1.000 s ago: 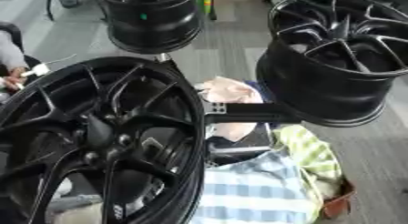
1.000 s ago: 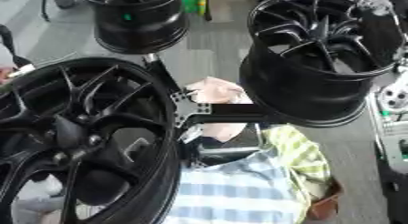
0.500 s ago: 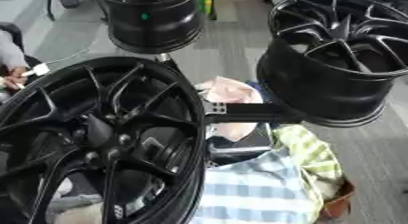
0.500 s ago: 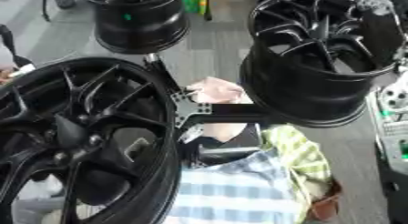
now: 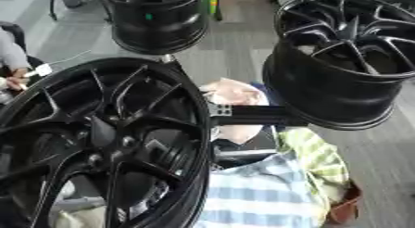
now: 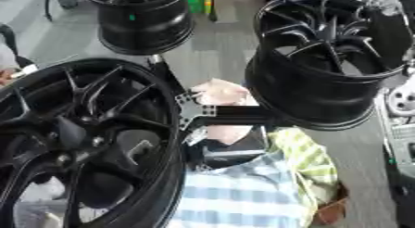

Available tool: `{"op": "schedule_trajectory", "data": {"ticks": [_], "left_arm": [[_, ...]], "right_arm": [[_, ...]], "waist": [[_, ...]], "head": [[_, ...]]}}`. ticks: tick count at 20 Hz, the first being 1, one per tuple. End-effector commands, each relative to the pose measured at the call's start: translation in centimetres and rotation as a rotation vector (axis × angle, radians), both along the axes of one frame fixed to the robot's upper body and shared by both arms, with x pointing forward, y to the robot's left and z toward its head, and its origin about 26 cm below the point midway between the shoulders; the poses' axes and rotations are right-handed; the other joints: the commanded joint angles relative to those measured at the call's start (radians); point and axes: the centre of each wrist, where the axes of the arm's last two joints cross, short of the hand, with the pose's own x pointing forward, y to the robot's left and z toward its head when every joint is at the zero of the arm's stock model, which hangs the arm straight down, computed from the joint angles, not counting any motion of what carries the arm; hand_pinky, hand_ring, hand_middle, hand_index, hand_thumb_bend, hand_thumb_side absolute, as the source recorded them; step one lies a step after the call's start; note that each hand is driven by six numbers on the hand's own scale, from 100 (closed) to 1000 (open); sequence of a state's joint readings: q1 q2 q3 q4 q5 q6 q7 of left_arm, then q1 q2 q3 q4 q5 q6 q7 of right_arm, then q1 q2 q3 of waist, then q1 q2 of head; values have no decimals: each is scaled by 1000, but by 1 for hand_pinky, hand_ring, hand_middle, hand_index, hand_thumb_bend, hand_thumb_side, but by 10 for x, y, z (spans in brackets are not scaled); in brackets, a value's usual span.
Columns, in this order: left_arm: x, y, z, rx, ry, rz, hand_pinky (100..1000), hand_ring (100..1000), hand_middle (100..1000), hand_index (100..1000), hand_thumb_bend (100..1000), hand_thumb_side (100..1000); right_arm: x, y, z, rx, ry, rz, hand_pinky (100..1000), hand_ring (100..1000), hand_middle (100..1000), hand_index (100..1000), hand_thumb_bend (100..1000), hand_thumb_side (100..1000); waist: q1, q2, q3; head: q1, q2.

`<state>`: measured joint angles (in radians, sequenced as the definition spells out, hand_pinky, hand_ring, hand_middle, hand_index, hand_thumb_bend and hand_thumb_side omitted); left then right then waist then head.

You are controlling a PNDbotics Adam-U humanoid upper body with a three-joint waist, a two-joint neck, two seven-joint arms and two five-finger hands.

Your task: Pull the pin out of the wheel hub.

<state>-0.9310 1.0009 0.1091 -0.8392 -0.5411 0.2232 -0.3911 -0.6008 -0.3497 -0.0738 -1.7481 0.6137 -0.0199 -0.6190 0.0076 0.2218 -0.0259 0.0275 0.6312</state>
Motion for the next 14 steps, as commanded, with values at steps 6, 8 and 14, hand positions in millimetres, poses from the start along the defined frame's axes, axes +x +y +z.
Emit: {"op": "schedule_trajectory", "data": {"ticks": [6, 8, 14], "left_arm": [[-8, -57, 78, 51, -464, -245, 791, 743, 608, 735, 210, 447], [-5, -81, 87, 70, -550, -338, 791, 747, 614, 739, 208, 443], [1, -147, 87, 90, -751, -609, 814, 764, 640, 769, 196, 468]], "right_arm": [[-2, -1, 11, -17, -30, -5, 759, 753, 695, 817, 100, 494], [-2, 0, 11, -18, -30, -4, 760, 754, 695, 817, 100, 488], [-2, 5, 15, -25, -40, 4, 762, 754, 697, 817, 100, 466]], "waist": [[-9, -26, 7], [-12, -27, 6], [-18, -28, 3]], "head": [[5, 0], [7, 1], [11, -1]]}}
